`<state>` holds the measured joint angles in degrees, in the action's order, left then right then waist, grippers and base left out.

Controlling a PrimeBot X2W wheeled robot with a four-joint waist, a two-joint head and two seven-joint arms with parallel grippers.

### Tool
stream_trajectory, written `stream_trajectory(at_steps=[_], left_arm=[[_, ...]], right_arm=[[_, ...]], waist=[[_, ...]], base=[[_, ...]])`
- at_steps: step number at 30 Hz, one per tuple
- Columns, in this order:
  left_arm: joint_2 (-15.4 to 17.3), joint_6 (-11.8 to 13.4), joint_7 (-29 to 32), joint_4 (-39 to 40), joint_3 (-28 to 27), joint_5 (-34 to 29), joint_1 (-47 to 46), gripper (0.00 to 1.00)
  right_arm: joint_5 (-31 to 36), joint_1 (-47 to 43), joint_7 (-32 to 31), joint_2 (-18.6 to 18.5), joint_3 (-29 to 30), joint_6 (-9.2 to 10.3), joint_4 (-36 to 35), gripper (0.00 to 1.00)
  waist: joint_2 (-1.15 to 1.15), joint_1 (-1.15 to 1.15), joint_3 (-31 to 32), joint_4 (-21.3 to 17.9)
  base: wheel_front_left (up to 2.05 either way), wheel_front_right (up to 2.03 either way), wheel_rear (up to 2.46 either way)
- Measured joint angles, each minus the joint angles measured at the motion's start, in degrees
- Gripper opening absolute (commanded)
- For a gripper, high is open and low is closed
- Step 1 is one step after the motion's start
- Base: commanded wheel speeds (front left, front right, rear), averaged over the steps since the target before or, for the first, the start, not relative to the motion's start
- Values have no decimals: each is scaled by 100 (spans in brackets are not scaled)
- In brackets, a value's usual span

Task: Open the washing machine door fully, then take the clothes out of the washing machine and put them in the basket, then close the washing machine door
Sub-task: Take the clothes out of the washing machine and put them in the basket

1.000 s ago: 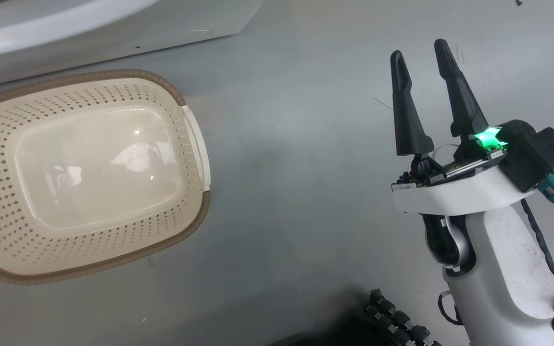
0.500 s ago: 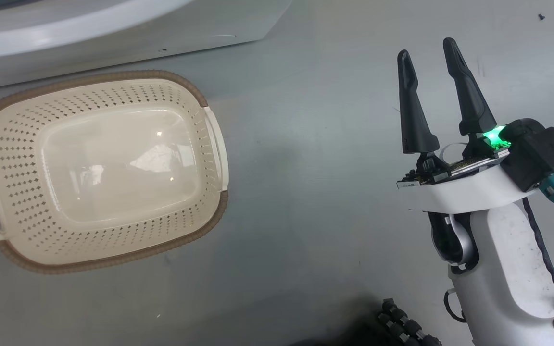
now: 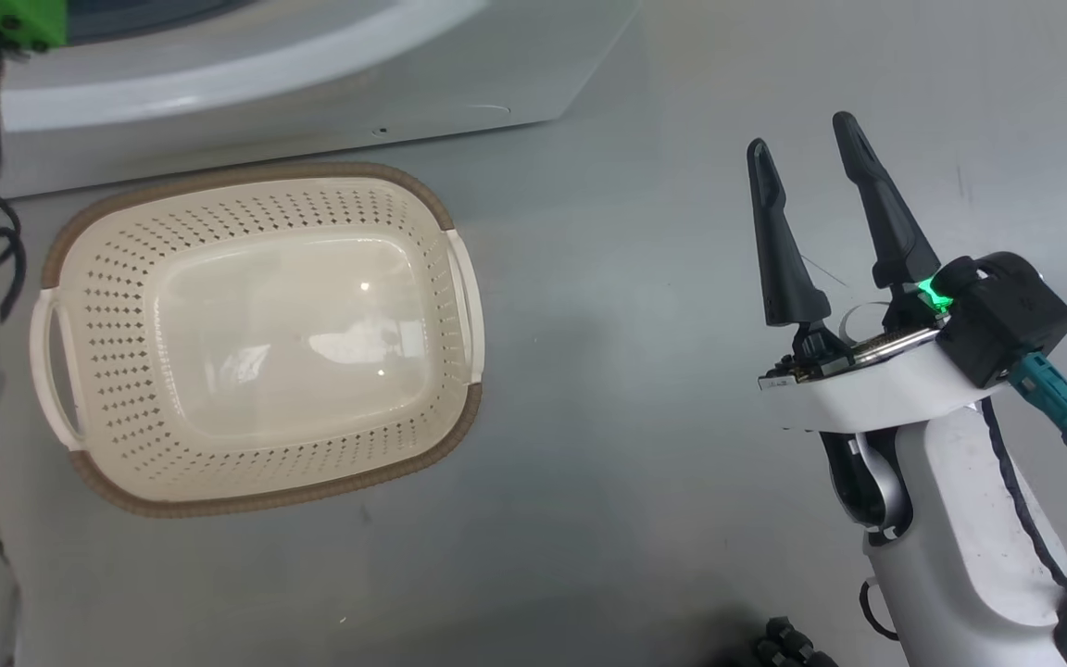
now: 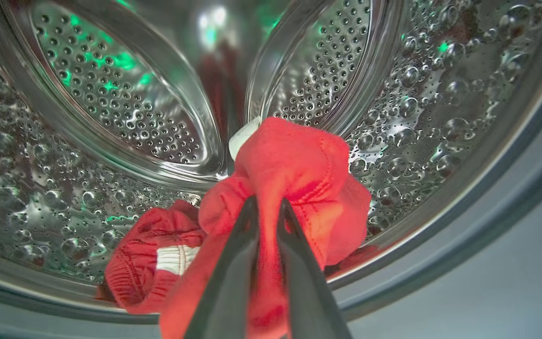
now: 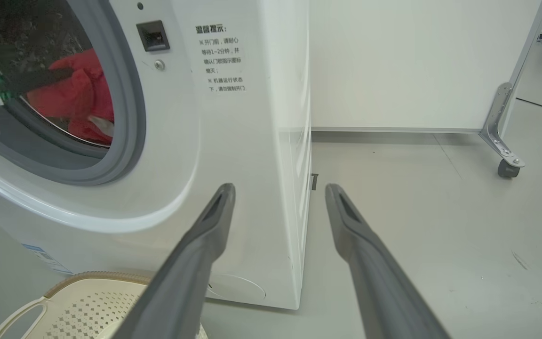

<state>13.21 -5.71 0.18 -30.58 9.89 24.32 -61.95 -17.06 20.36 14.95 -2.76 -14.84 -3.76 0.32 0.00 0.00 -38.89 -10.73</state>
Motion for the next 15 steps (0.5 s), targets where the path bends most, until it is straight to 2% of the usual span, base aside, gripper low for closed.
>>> stream_trajectory(at_steps=[15], left_arm=[[-348, 355, -1221, 414, 2, -157, 1428, 0]], right_arm=[[218, -399, -1, -7, 101, -88, 223, 100]], waist=[[0, 0, 696, 295]], base=[[0, 0, 0]])
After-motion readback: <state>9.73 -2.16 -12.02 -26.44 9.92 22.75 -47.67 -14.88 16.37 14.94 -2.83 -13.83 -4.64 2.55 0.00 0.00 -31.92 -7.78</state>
